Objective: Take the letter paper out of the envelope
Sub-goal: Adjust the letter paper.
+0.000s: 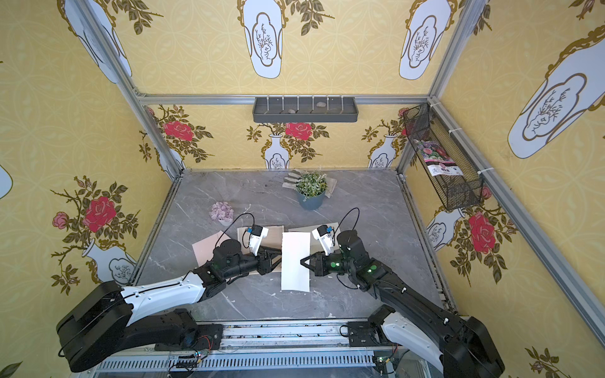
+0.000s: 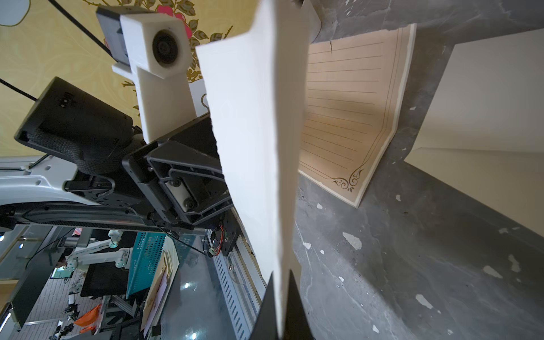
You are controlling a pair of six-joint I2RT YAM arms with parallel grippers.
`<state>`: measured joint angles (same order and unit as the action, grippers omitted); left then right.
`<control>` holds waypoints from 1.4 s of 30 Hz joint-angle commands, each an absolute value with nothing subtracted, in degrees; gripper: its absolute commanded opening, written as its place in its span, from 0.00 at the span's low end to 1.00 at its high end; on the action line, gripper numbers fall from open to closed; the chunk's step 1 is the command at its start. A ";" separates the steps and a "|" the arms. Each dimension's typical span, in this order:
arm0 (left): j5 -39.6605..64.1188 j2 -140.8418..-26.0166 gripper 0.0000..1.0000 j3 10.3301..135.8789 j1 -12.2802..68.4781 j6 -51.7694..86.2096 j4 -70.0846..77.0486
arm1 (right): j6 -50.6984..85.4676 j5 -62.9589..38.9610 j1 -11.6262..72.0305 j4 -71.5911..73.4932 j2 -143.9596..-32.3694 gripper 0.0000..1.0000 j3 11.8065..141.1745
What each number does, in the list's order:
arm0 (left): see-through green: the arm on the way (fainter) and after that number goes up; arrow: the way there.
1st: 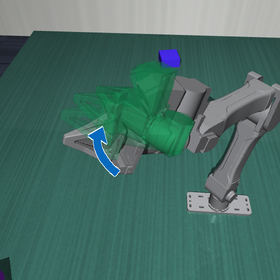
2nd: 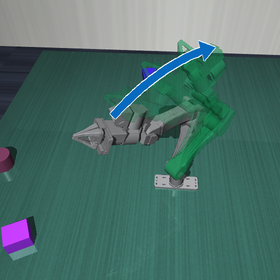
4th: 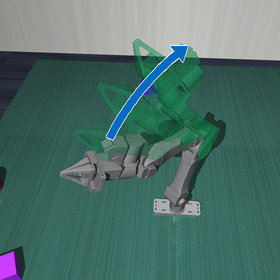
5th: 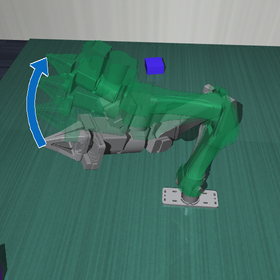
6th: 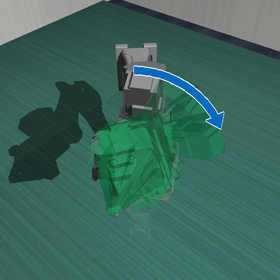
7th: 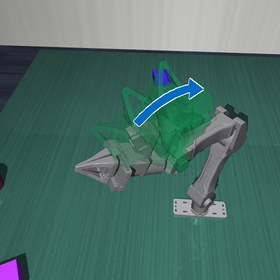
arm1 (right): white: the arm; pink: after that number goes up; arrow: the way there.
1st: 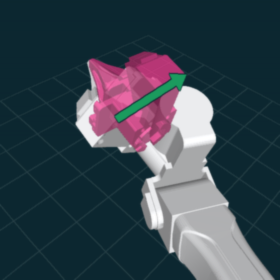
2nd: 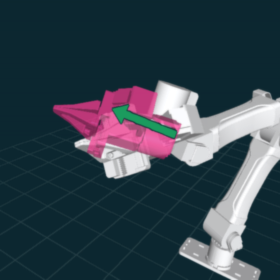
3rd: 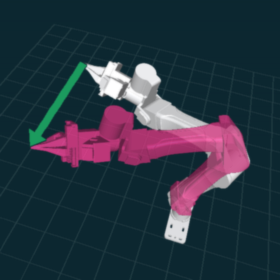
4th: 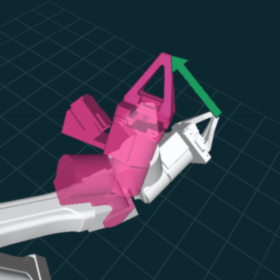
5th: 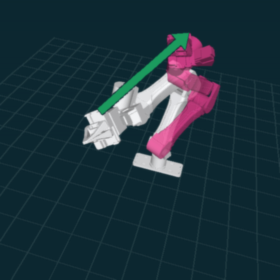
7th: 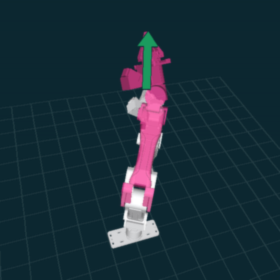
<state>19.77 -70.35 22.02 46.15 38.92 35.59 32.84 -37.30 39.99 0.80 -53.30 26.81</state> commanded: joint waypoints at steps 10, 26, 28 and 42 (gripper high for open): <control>22.07 -70.82 0.48 18.75 46.36 38.58 46.48 | 34.12 -41.58 40.00 7.78 -49.87 0.00 26.57; 27.43 -71.50 0.49 17.62 46.41 38.28 54.68 | 35.34 -44.75 40.06 11.51 -49.13 0.00 25.78; 28.25 -71.62 0.47 17.51 46.40 38.39 55.65 | 35.25 -44.76 40.03 11.60 -49.13 0.00 25.77; 28.21 -70.75 0.00 17.07 46.41 38.96 56.26 | 35.00 -44.47 39.48 11.42 -49.48 0.00 25.15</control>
